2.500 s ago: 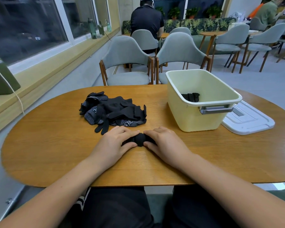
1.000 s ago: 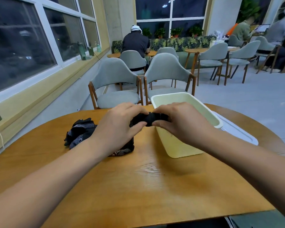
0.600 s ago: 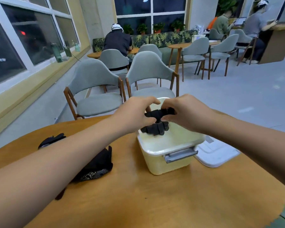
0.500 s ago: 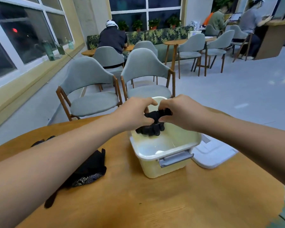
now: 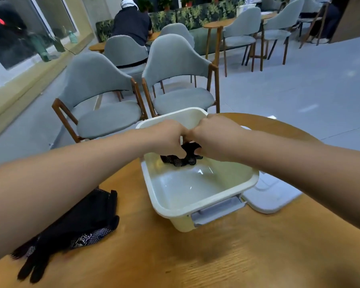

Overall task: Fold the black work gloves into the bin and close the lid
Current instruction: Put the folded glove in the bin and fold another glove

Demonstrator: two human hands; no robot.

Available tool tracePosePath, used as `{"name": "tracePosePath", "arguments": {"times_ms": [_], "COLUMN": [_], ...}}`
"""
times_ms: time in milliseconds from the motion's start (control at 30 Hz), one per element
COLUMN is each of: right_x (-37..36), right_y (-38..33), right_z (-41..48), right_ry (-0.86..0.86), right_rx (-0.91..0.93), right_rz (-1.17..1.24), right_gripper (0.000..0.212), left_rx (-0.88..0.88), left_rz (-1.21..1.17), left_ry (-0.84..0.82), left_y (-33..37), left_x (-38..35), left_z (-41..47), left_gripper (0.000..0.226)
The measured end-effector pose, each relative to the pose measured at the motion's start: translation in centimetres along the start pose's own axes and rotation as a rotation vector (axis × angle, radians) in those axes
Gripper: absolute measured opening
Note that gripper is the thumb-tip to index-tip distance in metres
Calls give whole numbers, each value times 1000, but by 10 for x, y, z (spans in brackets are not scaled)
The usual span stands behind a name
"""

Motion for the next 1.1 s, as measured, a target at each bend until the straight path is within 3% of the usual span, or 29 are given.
{"name": "tracePosePath", "arguments": {"times_ms": [200, 367, 467, 900, 1100], "right_x": [6, 25, 29, 43, 50], "right_y": [11, 22, 23, 34, 31], "right_z": [1, -7, -11, -24, -31], "right_ry": [56, 209, 248, 405, 401], "right_rx": [-62, -90, -97, -118, -119], "right_rz": [142, 366, 456, 632, 623], "right_gripper": [18, 24, 25, 21, 18], "left_rx": [1, 28, 49, 51, 55], "left_rz": [168, 188, 131, 204, 189], "left_ry": [-150, -187, -181, -185, -139], "left_y": [12, 12, 8, 10, 0], "left_x": [-33, -37, -39, -24, -8], "left_z": [18, 29, 38, 25, 10], "left_gripper": [27, 28, 21, 48, 39]}}
Point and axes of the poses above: each hand's wrist, its own z-axis towards the middle knuckle, its own x-axis out of the back of the hand, y = z × x, the point moved 10 cm from there along z, towards the middle knuckle, and after that the axes turned 10 degrees about z, right-handed, at the moved point
